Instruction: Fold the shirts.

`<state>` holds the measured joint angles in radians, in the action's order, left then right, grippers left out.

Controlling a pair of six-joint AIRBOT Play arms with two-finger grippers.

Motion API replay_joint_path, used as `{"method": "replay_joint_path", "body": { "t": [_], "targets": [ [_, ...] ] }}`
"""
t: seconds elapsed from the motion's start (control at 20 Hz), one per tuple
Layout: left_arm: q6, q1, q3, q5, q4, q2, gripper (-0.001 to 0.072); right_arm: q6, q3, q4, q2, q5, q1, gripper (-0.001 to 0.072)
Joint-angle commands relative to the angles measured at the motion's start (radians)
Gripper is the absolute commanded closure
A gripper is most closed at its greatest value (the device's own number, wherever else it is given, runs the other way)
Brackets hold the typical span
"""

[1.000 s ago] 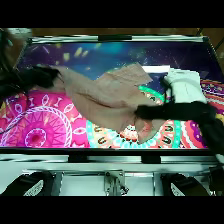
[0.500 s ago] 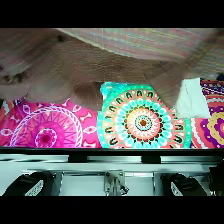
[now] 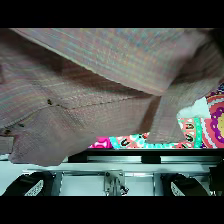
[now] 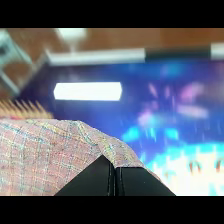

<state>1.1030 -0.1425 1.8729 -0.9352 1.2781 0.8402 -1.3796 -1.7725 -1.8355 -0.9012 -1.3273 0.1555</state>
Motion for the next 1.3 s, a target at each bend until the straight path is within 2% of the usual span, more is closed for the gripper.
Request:
{"method": "replay_joint_path", "body": {
  "t": [0.0, 0.1, 0.3, 0.45, 0.6, 0.7, 0.8, 0.85, 0.9, 0.95, 1.0, 1.15, 1.25],
  "targets": [
    [0.072, 0.001, -0.138, -0.08, 0.187, 0.083, 0.0682, 0.069, 0.069, 0.066, -0.17, -0.185, -0.001, 0.0661],
    [0.092, 0.001, -0.245, -0.078, 0.22, 0.153, 0.0682, 0.045, 0.158, 0.066, -0.283, -0.089, -0.001, 0.0661],
    [0.101, 0.001, -0.353, -0.023, 0.238, 0.369, 0.0682, 0.046, 0.202, 0.048, -0.551, 0.295, -0.005, 0.0661],
    [0.151, 0.001, -0.353, -0.014, 0.237, 0.541, 0.0682, 0.108, 0.202, -0.024, -0.707, 0.502, -0.005, 0.066],
    [0.278, -0.002, -0.354, -0.016, 0.236, 0.667, 0.0681, 0.145, 0.202, -0.132, -0.818, 0.572, -0.003, 0.0652],
    [0.382, -0.002, -0.353, -0.02, 0.235, 0.716, 0.068, 0.145, 0.202, -0.176, -0.864, 0.561, -0.003, 0.0651],
    [0.438, -0.001, -0.352, -0.035, 0.215, 0.736, 0.0679, 0.145, 0.202, -0.179, -0.877, 0.535, -0.003, 0.0629],
    [0.439, -0.001, -0.351, -0.047, 0.206, 0.736, 0.0621, 0.144, 0.202, -0.181, -0.873, 0.523, -0.006, 0.047],
    [0.439, -0.001, -0.343, -0.076, 0.207, 0.732, 0.0424, 0.129, 0.201, -0.181, -0.859, 0.51, -0.014, 0.0236],
    [0.439, 0.003, -0.326, -0.122, 0.207, 0.731, 0.0239, 0.093, 0.201, -0.181, -0.837, 0.496, -0.027, 0.0196],
    [0.445, 0.014, -0.294, -0.204, 0.207, 0.731, 0.0169, 0.057, 0.201, -0.177, -0.806, 0.476, -0.046, 0.0196],
    [0.462, 0.072, -0.234, -0.457, 0.154, 0.708, 0.0168, -0.004, 0.201, -0.148, -0.682, 0.373, -0.143, 0.0189],
    [0.439, 0.132, -0.278, -0.549, 0.053, 0.657, 0.0166, -0.042, 0.201, -0.091, -0.617, 0.25, -0.224, 0.0189]
  ]
}}
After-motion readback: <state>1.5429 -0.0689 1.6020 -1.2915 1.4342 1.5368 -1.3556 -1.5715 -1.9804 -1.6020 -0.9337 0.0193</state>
